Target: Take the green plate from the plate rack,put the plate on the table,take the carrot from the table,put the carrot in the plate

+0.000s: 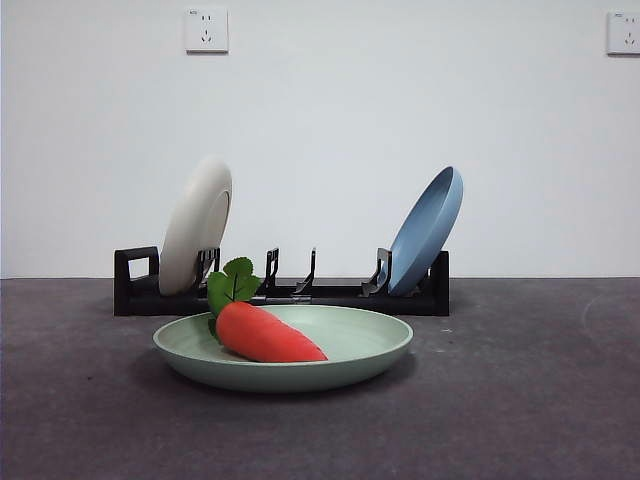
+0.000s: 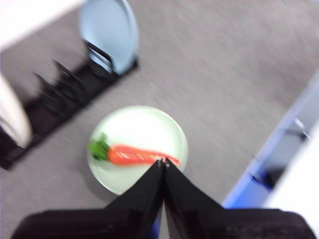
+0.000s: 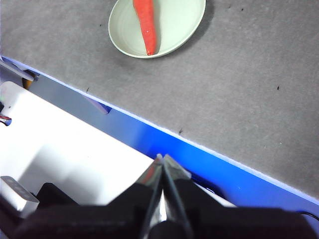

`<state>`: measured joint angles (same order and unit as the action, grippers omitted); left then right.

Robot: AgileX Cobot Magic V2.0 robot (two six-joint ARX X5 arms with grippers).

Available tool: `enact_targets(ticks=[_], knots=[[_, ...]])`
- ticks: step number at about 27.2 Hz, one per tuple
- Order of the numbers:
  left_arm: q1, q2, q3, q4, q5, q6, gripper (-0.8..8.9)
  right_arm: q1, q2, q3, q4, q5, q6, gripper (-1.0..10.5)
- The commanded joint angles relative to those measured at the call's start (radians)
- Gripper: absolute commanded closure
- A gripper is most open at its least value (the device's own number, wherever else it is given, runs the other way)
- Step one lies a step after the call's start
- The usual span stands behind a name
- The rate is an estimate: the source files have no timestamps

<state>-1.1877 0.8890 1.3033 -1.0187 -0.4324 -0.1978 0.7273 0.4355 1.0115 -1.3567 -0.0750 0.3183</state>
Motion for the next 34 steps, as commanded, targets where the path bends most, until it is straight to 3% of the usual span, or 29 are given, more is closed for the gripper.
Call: enact_targets(ticks=[1,5,7,9,12,15,21,29,34], knots=[[-0.002,-0.002,-0.005,0.039,-0.099,0.014,8.17,0.002,0.000,-0.004,-0.007,0.003,0.005,9.5],[0.037,-0.027,-0.005,0.117,-0.261,0.074,8.17,0.002,0.000,-0.004,-0.007,0.003,0.005,9.5],[0.119,-0.048,-0.005,0.174,-0.256,0.152,8.17,0.002,0.000,-0.004,-0.007,0.003,0.005,9.5],[0.222,-0.076,-0.007,0.220,-0.159,0.226,8.17,0.002,0.000,-0.004,-0.007,0.003,0.005,9.5],[0.402,-0.127,-0.009,0.268,0.082,0.323,8.17,0.002,0.000,-0.004,-0.007,0.003,0.005,9.5],[0.568,-0.184,-0.009,0.290,0.261,0.409,8.17,0.002,0.001,-0.004,-0.007,0.003,0.005,9.5],[0.805,-0.298,-0.060,0.353,0.415,0.541,8.17,0.002,0.001,-0.004,-0.007,0.003,0.005,9.5],[0.997,-0.542,-0.553,0.829,0.515,0.518,8.17,0.002,0.001,-0.004,-0.007,0.003,0.005,9.5],[1.084,-0.665,-0.854,0.964,0.545,0.445,8.17,0.002,0.001,-0.004,-0.007,0.003,0.005,9.5]])
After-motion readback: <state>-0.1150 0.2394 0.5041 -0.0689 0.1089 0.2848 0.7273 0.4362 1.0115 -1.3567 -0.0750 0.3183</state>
